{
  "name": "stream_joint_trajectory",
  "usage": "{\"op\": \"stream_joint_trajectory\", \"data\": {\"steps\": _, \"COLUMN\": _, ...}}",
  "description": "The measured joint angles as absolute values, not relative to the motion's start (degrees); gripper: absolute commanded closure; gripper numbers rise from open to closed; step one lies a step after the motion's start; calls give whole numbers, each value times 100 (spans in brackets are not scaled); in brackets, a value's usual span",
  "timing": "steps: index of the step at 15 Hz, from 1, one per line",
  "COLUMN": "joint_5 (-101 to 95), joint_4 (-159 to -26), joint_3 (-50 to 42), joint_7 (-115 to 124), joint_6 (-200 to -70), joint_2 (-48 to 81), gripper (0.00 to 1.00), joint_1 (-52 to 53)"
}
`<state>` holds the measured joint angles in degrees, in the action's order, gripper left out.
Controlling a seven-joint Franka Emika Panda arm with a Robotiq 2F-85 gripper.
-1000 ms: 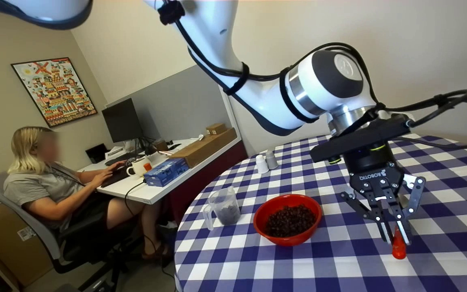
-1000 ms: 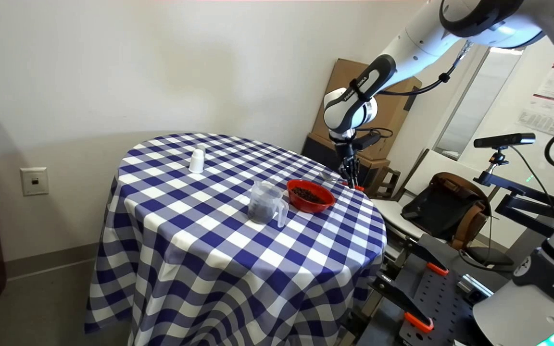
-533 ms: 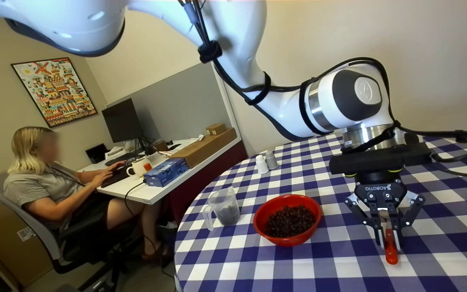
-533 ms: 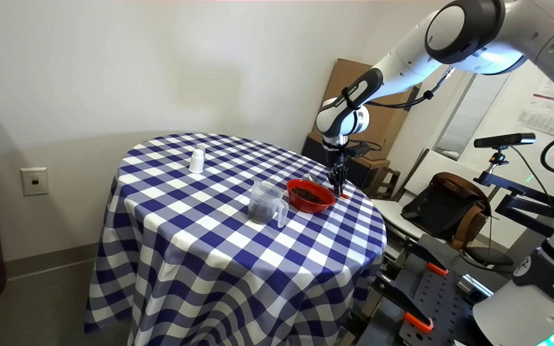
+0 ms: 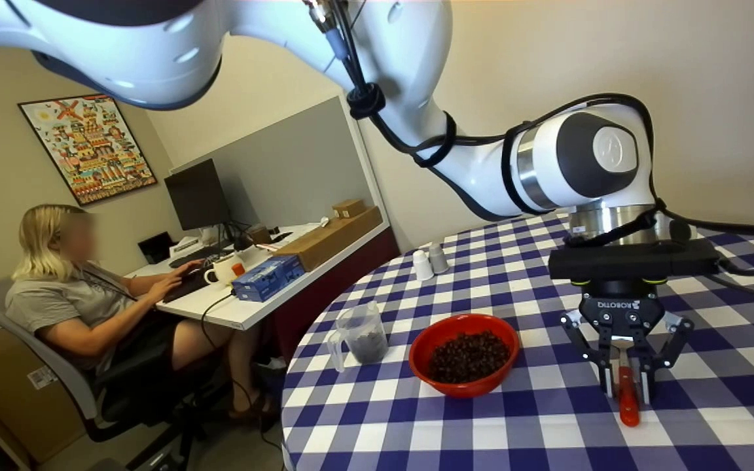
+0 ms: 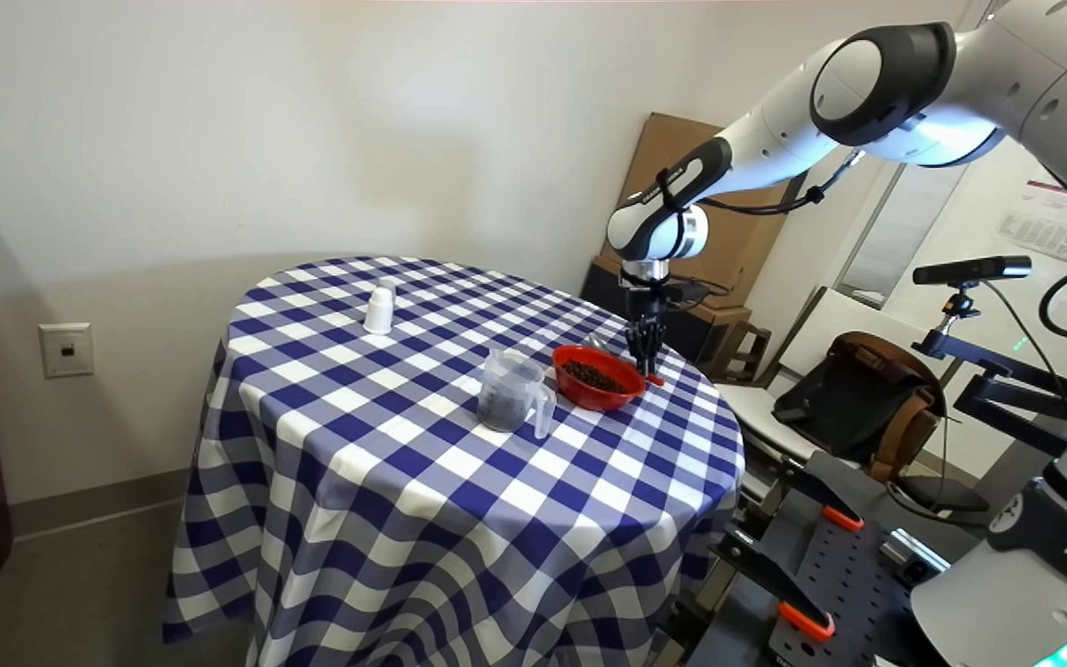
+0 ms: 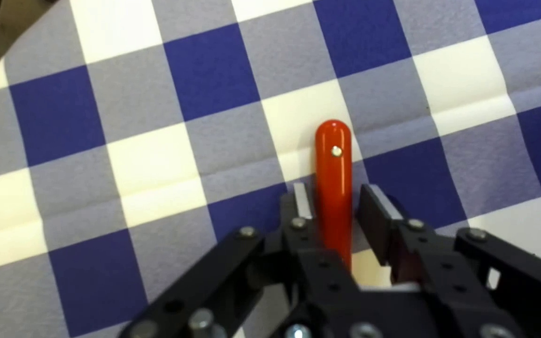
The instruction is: Use the spoon to
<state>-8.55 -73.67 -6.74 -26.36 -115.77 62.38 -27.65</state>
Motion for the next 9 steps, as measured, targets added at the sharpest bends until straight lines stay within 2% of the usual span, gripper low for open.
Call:
{"op": "stream_joint_trajectory", "data": {"steps": 5, "joint_5": -717, "joint_4": -7251, "joint_3": -583, "joint_7": -2710, "joint_6": -11598, "joint_2": 6116, "gripper": 0, "joint_1": -2788}}
{"op": "stream_joint_trajectory", "data": {"steps": 9, "joint_5": -715, "joint_4": -7673, "joint_3": -548, "joint_7": -2380, "joint_6": -12012, "joint_2": 5253, "gripper": 0, "joint_1": -2651}}
